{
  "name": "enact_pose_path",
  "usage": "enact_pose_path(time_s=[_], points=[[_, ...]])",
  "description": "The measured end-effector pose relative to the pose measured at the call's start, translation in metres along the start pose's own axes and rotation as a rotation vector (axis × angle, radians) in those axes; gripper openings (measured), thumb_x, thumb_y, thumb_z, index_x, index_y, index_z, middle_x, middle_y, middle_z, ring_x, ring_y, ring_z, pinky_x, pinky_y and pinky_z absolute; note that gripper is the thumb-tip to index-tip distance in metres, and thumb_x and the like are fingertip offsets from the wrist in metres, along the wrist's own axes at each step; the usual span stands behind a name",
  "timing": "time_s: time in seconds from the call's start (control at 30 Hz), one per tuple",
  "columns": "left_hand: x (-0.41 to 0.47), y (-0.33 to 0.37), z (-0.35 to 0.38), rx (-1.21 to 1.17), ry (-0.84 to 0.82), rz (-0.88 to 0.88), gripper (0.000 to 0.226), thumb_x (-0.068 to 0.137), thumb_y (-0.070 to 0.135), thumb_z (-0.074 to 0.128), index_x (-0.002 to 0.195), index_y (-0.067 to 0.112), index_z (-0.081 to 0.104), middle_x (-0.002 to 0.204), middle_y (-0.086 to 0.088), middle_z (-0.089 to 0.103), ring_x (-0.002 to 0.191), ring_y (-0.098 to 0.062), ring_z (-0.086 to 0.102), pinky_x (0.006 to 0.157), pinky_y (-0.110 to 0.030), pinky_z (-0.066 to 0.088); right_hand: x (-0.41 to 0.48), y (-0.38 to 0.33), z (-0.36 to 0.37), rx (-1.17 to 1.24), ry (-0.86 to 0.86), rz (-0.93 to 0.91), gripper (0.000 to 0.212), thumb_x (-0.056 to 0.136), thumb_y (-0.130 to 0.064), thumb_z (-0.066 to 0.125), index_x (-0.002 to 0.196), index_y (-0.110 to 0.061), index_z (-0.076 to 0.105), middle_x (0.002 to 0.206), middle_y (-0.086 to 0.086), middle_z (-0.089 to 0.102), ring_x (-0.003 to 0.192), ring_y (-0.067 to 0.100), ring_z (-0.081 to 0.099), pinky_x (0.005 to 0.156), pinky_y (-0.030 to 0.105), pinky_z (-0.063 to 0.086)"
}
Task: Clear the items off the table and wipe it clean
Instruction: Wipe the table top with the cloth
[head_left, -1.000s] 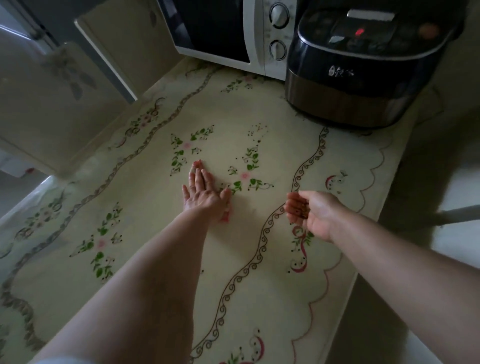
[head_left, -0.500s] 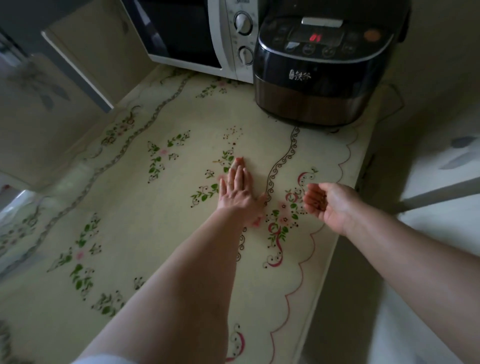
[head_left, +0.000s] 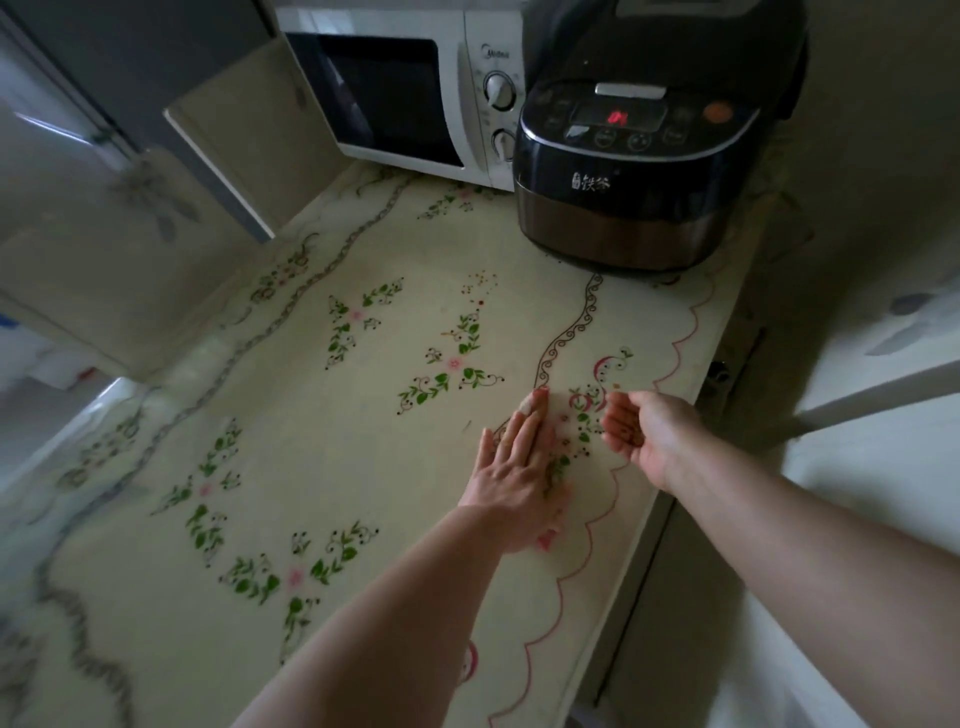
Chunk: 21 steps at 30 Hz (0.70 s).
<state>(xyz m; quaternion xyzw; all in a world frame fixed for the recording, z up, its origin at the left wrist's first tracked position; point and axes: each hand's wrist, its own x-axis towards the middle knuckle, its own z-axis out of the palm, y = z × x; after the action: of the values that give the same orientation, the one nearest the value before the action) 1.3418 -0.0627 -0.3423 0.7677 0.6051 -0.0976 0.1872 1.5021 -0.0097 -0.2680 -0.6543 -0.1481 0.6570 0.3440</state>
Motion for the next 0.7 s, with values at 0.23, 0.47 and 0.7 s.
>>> enact_pose_path(time_s=[0.23,0.47,0.7], points=[[-0.01,-0.021,0.002,-0.082,-0.034,-0.267,0.078,0.097,0.058,0.019,0.145,0.019,-0.028,0.146,0.0,-0.046,0.136,-0.018,-0.04,0.113,-0.048,-0.022,0.016,0.007,-0.005,-0.135,0.047,0.066,0.03,0.099,-0.014,0.034,0.08,-0.009,0.058,0.061,0.003,0.053,0.053,0.014,0.049,0.055,0.027,0.046],[0.013,-0.069,-0.015,-0.167,-0.018,-0.49,0.083,0.096,0.062,0.015,0.146,0.012,-0.029,0.148,-0.006,-0.042,0.138,-0.023,-0.037,0.112,-0.049,-0.022,0.018,0.015,0.006,-0.035,0.04,0.087,0.032,0.098,-0.009,0.032,0.077,-0.007,0.056,0.063,0.006,0.05,0.055,0.017,0.045,0.058,0.028,0.045],[0.059,-0.124,-0.044,-0.226,-0.001,-0.555,0.086,0.095,0.062,0.019,0.147,0.011,-0.027,0.153,-0.01,-0.036,0.141,-0.026,-0.031,0.115,-0.048,-0.018,0.023,0.015,0.064,-0.087,-0.016,0.055,0.03,0.099,-0.009,0.038,0.078,-0.005,0.06,0.065,0.007,0.057,0.059,0.018,0.054,0.059,0.03,0.048]])
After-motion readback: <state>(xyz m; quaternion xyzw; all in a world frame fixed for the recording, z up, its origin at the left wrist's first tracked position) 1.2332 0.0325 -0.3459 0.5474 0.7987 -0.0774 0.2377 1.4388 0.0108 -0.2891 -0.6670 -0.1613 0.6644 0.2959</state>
